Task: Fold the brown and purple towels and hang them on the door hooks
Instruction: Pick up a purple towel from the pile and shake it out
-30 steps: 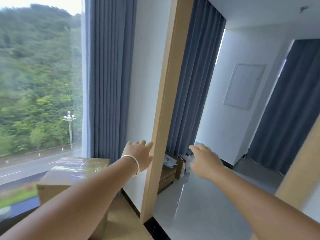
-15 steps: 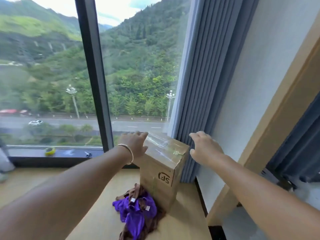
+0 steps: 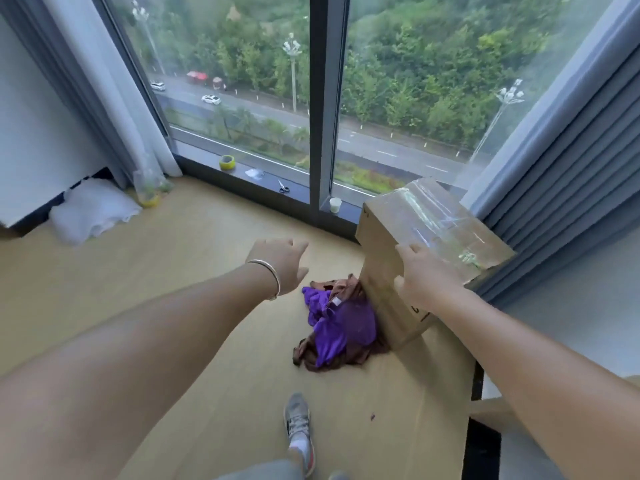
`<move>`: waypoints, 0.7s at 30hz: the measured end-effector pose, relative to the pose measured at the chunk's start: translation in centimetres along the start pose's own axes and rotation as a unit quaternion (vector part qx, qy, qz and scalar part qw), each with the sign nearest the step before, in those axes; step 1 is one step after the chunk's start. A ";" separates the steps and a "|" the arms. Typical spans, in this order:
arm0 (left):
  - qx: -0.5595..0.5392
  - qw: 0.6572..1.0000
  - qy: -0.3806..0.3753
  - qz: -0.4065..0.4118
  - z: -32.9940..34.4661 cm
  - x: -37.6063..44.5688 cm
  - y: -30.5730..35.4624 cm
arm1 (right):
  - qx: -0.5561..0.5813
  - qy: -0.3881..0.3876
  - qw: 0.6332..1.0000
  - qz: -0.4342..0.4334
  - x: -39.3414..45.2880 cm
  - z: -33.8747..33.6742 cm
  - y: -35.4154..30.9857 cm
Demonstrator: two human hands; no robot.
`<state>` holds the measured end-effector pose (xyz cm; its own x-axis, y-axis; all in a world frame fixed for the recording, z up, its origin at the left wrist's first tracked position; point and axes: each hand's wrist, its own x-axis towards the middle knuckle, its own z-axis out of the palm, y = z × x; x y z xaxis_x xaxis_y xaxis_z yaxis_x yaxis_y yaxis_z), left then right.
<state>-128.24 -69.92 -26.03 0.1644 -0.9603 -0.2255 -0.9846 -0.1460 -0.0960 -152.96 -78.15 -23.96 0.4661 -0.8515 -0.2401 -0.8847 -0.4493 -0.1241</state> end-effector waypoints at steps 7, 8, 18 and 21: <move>-0.070 0.992 -0.099 -0.028 9.9 6.7 -2.7 | -0.066 -0.117 0.991 0.008 8.5 8.3 -0.8; -0.084 0.990 -0.111 -0.031 11.4 7.5 -3.0 | -0.073 -0.133 0.988 0.006 9.8 9.5 -1.0; -0.201 0.943 -0.257 -0.059 29.9 14.4 -3.4 | -0.079 -0.248 0.964 -0.044 19.4 25.1 -3.0; -0.217 0.929 -0.291 -0.069 35.9 15.4 -2.6 | -0.067 -0.290 0.953 -0.050 21.0 30.9 -2.7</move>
<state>-121.00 -75.76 -64.05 0.1701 -0.6521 -0.7388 -0.8624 -0.4613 0.2086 -140.84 -86.51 -58.40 0.4343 -0.5275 -0.7301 -0.8092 -0.5845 -0.0590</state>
